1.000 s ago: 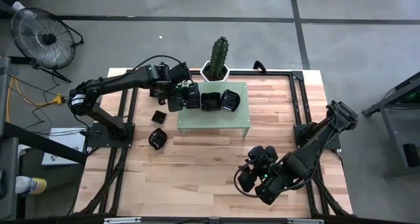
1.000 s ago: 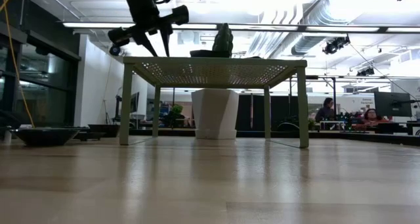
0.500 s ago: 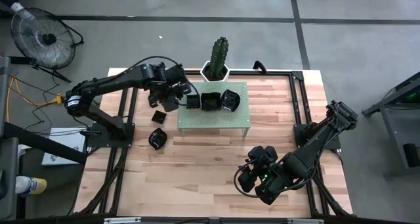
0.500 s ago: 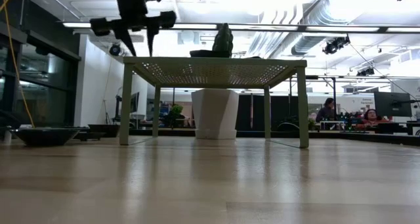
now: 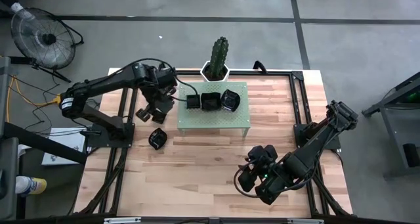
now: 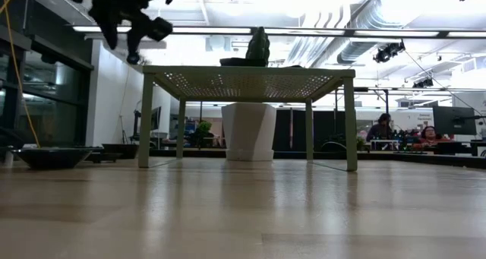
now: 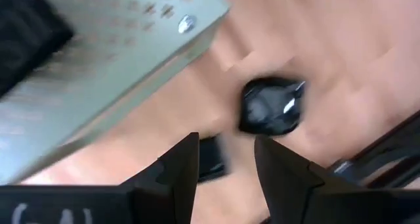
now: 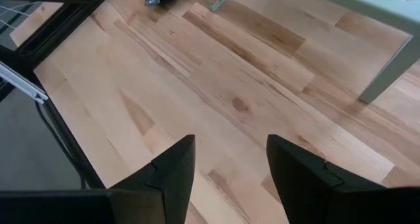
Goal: Pick & Place Mini shaped plates
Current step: Stack the leaf shaped plate on top of the leaf shaped plates on the shelf
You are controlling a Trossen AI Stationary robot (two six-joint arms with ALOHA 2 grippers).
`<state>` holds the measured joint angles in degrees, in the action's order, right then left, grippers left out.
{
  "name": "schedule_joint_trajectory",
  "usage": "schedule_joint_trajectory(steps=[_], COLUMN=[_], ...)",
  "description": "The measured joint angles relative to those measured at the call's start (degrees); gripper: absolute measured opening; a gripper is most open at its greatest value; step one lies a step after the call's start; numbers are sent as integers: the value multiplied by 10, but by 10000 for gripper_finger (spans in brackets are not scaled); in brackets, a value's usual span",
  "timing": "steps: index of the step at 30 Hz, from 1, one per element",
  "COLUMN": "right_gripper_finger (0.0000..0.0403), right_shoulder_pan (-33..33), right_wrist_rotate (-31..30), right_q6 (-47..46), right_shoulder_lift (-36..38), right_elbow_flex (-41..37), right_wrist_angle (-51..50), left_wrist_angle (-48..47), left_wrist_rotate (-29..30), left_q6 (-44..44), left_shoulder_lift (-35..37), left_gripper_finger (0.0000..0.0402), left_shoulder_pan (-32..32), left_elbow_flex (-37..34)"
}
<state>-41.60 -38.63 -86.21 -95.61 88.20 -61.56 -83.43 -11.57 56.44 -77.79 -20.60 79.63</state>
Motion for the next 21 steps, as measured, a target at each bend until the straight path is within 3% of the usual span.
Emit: schedule_joint_trajectory(steps=[3, 5, 10, 21], right_gripper_finger=[184, 184, 184, 184], right_shoulder_pan=[0, 0, 0, 0], right_wrist_rotate=[-6, -6, -4, -6], right_q6=[3, 3, 3, 19], right_shoulder_lift=[0, 0, 0, 0], right_elbow_flex=[0, 0, 0, 0], right_wrist_angle=[0, 1, 2, 2], left_wrist_angle=[4, 30, 101, 233], left_wrist_rotate=[-66, -80, -63, 5], left_q6=[-53, -90, -209, -564], left_shoulder_lift=[11, 26, 86, 258], left_gripper_finger=[144, 144, 144, 144], left_shoulder_pan=[1, 6, 24, 26], left_elbow_flex=[-32, -69, -187, -398])
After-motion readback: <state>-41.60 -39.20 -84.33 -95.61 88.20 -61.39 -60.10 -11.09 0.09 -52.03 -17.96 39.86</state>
